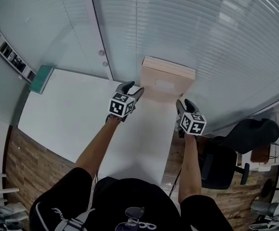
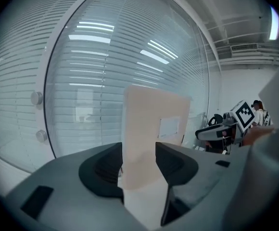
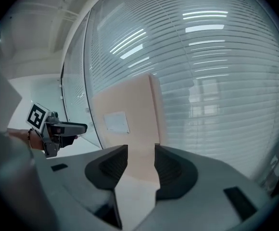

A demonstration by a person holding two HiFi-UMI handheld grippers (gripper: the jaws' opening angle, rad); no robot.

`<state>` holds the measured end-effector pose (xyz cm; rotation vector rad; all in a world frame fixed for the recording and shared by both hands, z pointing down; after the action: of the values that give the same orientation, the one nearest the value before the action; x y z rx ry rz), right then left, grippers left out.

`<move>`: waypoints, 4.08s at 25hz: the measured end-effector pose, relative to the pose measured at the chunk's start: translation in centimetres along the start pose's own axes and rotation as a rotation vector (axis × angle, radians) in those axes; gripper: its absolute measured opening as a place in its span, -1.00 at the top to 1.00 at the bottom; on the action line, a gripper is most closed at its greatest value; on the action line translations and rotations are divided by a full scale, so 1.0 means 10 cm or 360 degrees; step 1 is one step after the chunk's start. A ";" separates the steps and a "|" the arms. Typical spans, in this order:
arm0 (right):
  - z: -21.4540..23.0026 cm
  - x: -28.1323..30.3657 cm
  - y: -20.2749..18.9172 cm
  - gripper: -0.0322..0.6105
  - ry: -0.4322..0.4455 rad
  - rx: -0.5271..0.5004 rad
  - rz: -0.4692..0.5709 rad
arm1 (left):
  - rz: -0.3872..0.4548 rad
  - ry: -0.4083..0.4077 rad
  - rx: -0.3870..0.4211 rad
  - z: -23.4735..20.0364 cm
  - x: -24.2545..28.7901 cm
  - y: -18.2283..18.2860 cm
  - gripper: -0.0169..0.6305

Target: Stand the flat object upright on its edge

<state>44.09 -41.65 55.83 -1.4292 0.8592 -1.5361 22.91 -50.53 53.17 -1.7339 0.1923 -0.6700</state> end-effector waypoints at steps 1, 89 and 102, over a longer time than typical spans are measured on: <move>-0.01 -0.04 -0.02 0.32 -0.0005 -0.0002 0.0004 | 0.0007 0.0007 0.0002 0.02 -0.06 -0.01 0.24; -3.29 -1.56 -1.07 0.83 0.0038 -0.0238 0.0116 | 0.0117 0.0092 -0.0084 -0.36 -3.74 -1.38 0.88; -3.38 -1.48 -1.08 0.83 0.0053 -0.0235 0.0110 | 0.0111 0.0119 -0.0090 -0.47 -3.80 -1.43 0.88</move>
<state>9.01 -25.83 55.74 -1.4662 1.0503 -1.4738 -13.90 -32.71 54.53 -1.7490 0.3250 -0.6842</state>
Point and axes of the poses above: the fingertips, and each gripper's own axes: x forward along the fingers, z to its right, y out of its top, the point moved 1 cm from there along -x, backward along the fingers, and after that the axes turned 10 degrees about -y, right-handed, at the moved point
